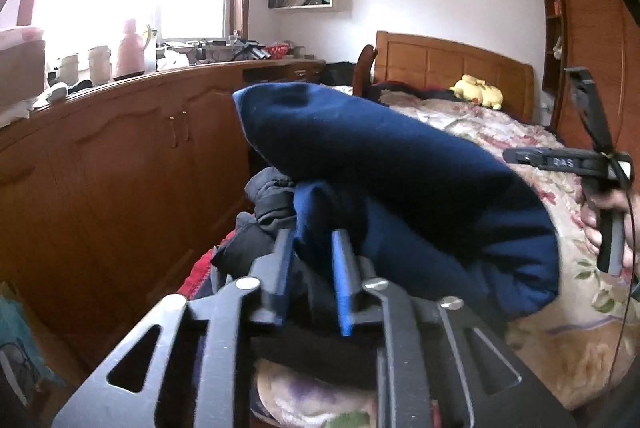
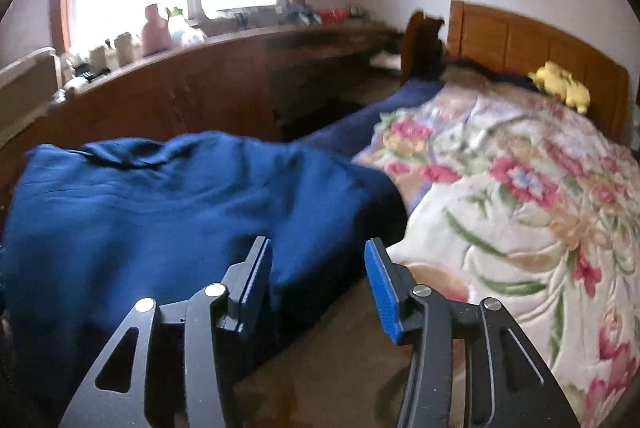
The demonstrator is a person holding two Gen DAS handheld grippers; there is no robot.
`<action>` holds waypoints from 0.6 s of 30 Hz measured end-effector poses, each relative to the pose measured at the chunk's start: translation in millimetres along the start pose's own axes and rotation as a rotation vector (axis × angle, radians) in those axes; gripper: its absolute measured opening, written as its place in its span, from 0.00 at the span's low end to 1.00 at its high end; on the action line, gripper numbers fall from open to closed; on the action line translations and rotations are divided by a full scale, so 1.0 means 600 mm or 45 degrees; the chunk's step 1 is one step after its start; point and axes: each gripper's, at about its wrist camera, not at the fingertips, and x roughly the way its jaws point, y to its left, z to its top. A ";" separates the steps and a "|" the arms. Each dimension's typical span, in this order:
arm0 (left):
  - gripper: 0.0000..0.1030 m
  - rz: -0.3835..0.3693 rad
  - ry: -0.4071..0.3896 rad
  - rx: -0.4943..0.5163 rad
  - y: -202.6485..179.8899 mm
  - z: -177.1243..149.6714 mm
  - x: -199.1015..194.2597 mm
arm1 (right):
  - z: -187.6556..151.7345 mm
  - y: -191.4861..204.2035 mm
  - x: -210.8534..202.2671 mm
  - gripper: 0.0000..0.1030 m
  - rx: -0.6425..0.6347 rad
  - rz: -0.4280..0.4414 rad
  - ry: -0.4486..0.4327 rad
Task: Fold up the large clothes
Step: 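Carry the jacket bundle with the left tool onto the black garment pile, then open the left tool to release the jacket bundle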
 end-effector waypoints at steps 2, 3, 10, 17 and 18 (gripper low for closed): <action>0.37 -0.020 -0.036 -0.009 -0.006 -0.002 -0.024 | -0.020 -0.009 -0.030 0.55 0.007 0.013 -0.023; 0.43 -0.027 -0.049 -0.010 -0.009 -0.002 -0.033 | -0.029 -0.008 -0.044 0.55 0.007 0.013 -0.031; 0.81 -0.097 -0.085 0.051 -0.080 -0.009 -0.076 | -0.098 -0.007 -0.129 0.57 -0.013 -0.007 -0.044; 0.89 -0.205 -0.095 0.093 -0.185 -0.018 -0.100 | -0.150 -0.013 -0.260 0.73 0.005 -0.054 -0.108; 0.89 -0.221 -0.100 0.099 -0.200 -0.020 -0.103 | -0.162 -0.015 -0.279 0.74 0.013 -0.070 -0.121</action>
